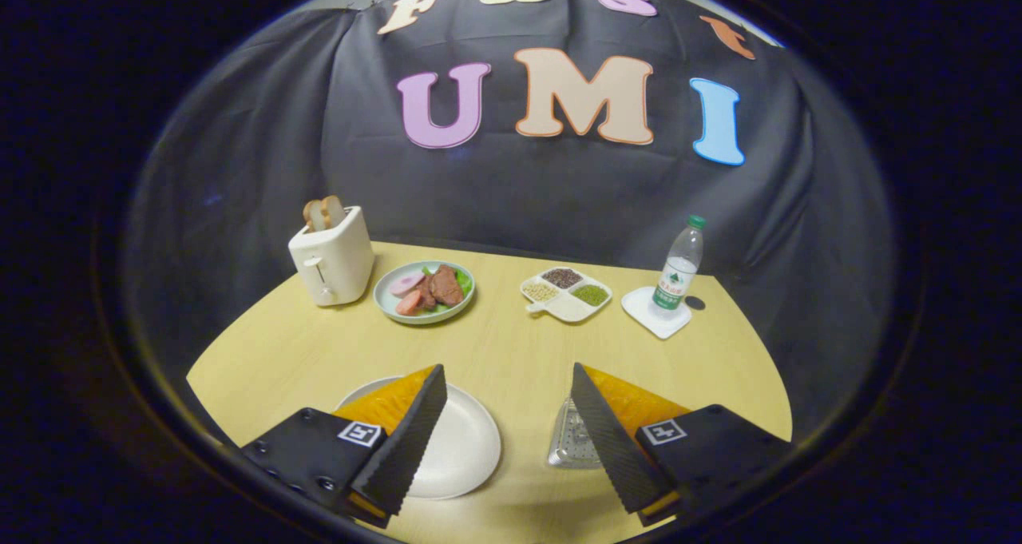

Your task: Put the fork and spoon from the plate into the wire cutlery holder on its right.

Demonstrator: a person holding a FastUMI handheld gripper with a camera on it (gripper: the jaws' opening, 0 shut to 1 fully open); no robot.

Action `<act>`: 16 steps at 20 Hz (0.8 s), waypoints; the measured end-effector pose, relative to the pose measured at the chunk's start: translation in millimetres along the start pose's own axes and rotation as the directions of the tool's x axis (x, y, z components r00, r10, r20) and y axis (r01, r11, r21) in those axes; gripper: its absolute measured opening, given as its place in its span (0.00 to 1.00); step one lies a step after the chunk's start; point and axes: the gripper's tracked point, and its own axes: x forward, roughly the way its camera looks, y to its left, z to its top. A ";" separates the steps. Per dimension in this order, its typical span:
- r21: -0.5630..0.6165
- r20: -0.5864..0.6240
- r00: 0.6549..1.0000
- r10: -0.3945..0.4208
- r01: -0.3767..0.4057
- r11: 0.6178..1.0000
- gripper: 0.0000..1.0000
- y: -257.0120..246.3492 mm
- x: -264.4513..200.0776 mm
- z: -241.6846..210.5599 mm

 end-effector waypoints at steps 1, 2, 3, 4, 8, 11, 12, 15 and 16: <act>-0.005 0.002 1.000 0.006 -0.006 1.000 1.00 5.8 0.0 -0.2; -0.007 0.017 1.000 0.014 -0.014 1.000 1.00 11.9 1.3 1.3; -0.006 0.023 0.999 0.026 -0.026 1.000 1.00 18.4 1.2 2.3; -0.006 0.024 0.999 0.037 -0.037 0.999 1.00 25.6 2.7 1.3; -0.003 -0.005 0.997 0.077 -0.077 0.997 1.00 51.8 9.1 -17.8; -0.038 -0.049 0.993 0.103 -0.105 0.994 1.00 70.6 15.9 -37.4; -0.047 -0.062 0.992 0.110 -0.113 0.993 1.00 75.8 18.8 -43.8; -0.058 -0.116 0.985 0.124 -0.132 0.990 1.00 91.0 27.7 -66.4; -0.059 -0.137 0.982 0.128 -0.137 0.989 1.00 95.0 30.3 -74.8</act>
